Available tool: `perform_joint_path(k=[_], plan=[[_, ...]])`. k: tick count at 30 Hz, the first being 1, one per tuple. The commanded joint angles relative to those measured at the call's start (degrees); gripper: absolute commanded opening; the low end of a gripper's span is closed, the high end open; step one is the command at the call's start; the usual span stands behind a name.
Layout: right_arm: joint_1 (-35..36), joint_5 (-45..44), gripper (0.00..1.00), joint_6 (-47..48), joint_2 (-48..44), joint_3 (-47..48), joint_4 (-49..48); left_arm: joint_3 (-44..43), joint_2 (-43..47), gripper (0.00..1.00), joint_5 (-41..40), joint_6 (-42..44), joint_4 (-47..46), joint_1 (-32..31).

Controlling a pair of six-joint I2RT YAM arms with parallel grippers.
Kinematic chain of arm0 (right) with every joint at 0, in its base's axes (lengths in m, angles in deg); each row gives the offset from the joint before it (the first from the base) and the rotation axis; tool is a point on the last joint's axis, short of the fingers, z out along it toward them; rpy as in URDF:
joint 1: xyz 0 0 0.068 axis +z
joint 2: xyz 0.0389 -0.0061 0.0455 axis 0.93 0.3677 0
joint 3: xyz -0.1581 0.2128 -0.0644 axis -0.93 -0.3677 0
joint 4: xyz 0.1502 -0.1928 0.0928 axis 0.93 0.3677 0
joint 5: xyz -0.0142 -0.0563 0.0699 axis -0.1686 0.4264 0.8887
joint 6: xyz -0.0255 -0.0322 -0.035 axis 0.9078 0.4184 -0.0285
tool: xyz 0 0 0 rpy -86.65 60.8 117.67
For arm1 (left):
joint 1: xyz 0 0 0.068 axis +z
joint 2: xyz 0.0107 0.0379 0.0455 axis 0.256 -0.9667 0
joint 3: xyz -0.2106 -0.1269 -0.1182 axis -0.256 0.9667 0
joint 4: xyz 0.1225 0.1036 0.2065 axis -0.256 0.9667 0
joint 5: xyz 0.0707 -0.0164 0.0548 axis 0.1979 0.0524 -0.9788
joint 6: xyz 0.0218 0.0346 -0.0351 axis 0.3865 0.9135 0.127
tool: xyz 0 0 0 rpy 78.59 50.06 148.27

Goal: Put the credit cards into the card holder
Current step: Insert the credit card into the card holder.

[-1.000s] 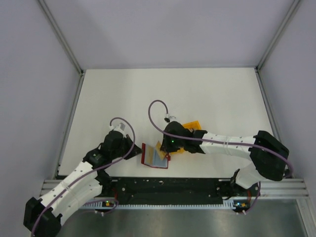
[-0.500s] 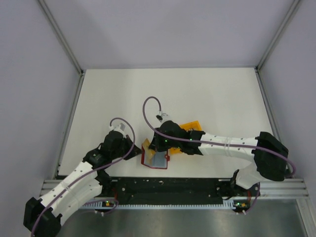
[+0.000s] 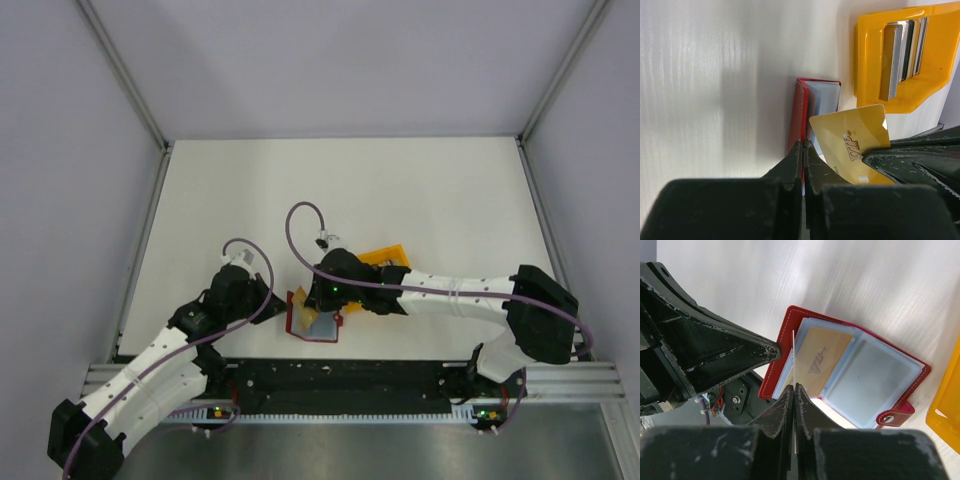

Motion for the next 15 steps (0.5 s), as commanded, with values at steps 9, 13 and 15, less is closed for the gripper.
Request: perform_joint_path(k=[9,13,15], plan=[[0.8,-2.8,0.00,-0.8,-4.8,-3.0,3.3,0.3,0.4,0.00,-0.7,-0.1,-1.3,-0.1],[0.8,-3.9,0.00,-1.0,-7.0,-5.1,4.1,0.7,0.5,0.00,-0.8,-0.1,-1.2,0.0],[0.9,-4.1,0.00,-1.3,-7.8,-5.7,4.6,0.6,0.4,0.00,-0.8,-0.1,-1.2,0.0]])
